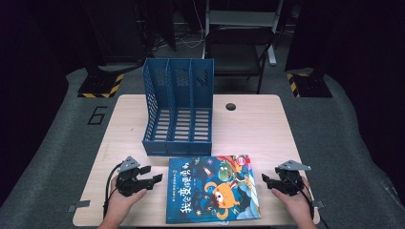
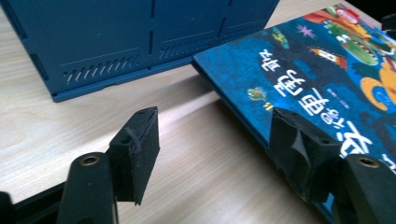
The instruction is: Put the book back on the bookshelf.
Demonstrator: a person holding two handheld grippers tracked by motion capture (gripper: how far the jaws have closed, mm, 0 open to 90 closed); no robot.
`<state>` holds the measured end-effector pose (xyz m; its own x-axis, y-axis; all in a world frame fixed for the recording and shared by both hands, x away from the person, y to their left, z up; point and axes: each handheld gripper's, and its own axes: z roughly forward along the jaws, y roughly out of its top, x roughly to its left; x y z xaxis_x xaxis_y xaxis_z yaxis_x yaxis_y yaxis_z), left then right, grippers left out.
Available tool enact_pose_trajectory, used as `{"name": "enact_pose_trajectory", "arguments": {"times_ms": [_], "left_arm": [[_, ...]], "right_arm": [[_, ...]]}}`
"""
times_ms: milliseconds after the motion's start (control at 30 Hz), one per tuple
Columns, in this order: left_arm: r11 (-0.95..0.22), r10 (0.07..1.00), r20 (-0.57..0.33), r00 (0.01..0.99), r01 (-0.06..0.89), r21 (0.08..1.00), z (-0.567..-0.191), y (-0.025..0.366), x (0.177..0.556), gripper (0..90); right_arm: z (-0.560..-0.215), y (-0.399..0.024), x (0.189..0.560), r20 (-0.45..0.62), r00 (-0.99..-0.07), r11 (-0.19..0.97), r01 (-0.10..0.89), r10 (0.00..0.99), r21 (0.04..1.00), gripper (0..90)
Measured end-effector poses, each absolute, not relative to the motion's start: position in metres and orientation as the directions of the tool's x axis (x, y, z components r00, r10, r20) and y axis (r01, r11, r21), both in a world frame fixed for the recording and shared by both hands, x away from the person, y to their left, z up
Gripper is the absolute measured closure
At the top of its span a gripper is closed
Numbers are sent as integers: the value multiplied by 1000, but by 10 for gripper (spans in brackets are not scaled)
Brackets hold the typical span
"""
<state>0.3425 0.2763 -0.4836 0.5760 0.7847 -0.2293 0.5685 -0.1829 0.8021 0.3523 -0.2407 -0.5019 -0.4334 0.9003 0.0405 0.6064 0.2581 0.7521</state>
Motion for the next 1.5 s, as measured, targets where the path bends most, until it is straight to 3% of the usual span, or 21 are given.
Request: {"name": "enact_pose_trajectory", "arguments": {"times_ms": [500,900,1500], "left_arm": [[-237,743,-208,636,541,807,-475,262,321,338],[-312,727,-189,660,563,765,-484,241,305,299],[-337,698,-221,681,585,738,-495,228,310,282]], "right_arm": [[-484,-217,336,-24,-516,356,557,856,750,382],[-463,-190,314,10,-608,381,510,794,772,380],[-484,-180,299,35,-671,418,502,741,757,323]]}}
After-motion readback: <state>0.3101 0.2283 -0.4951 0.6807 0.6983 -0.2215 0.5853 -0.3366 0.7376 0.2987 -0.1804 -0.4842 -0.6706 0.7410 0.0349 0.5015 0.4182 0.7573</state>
